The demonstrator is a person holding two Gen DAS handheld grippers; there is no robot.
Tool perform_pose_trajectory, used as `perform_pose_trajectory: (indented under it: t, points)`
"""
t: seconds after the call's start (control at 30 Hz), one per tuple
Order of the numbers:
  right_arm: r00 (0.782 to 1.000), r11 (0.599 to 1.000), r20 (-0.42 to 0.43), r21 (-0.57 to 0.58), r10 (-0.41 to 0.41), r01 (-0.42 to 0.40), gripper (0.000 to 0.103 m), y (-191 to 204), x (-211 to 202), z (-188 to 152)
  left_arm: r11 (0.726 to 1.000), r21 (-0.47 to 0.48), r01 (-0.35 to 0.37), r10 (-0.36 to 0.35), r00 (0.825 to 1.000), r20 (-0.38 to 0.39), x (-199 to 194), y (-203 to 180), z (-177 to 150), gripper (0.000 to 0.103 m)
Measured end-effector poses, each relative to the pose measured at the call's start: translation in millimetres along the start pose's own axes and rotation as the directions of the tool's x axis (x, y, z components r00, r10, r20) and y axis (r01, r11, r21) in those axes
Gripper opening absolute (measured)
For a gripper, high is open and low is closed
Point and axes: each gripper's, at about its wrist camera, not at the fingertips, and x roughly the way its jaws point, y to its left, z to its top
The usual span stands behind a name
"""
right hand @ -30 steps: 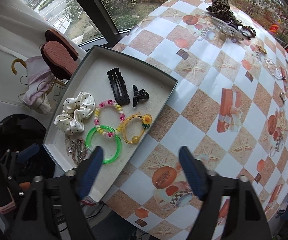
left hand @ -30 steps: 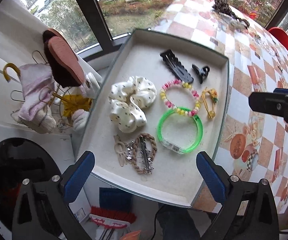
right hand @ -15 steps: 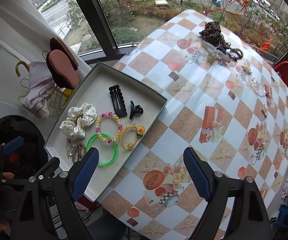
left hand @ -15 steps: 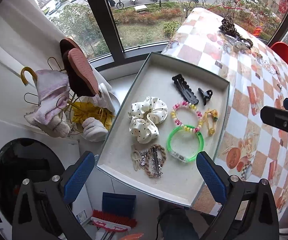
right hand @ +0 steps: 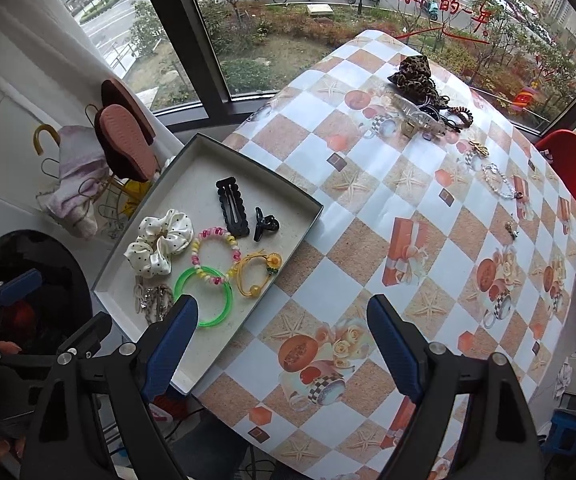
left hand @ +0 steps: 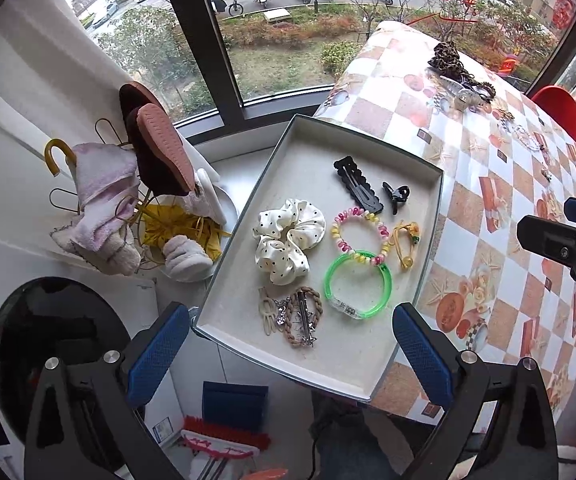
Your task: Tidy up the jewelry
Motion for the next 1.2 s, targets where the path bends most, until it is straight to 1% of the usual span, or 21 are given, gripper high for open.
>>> perform_pose_trajectory:
  t: [0.6, 1.2]
  points:
    - [1.000, 1.000, -0.013, -0.010, 0.004, -0.004, 0.088, 9, -12, 0, 1.000, 0.005, 0.007, -0.007, 1.000, 0.012, -16, 3, -1, 0.103]
    - [1.000, 1.000, -0.025, 0.002, -0.001, 0.001, 0.088, 15, -13, -3, 1.000, -0.011, -0.006, 0.007, 1.000, 0.005, -16, 7, -5, 0.103]
